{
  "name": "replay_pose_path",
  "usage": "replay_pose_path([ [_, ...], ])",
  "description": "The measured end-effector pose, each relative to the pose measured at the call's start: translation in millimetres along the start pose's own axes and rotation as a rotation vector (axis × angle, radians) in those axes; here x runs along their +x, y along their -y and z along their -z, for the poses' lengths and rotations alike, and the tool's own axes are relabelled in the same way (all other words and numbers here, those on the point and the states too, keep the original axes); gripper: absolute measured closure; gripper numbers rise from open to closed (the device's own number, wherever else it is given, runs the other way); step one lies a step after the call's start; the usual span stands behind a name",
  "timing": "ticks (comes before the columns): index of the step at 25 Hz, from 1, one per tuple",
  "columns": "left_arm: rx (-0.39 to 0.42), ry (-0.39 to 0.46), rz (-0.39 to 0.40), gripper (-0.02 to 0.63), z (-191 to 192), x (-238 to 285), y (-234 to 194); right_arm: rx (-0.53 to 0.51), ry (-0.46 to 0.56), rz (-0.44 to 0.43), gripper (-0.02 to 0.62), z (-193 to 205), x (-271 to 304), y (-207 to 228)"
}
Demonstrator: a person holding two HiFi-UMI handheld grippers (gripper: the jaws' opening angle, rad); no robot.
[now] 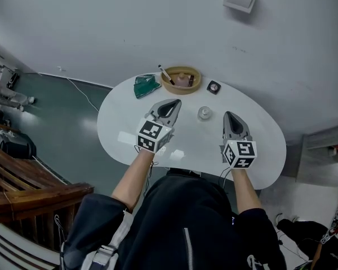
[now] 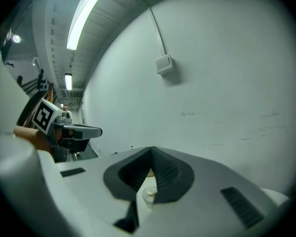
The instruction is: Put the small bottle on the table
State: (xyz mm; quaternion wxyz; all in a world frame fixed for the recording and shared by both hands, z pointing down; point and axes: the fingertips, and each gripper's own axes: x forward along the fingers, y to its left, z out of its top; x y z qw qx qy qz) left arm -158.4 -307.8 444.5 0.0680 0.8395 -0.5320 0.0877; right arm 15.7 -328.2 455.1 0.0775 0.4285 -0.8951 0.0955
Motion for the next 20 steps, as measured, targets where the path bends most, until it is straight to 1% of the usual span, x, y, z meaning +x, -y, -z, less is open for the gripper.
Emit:
replay_pose_path([
  [20, -0.003, -0.012, 0.011, 0.600, 8, 5, 12, 0.013, -0.007, 0.023, 0.594, 9, -18, 11],
])
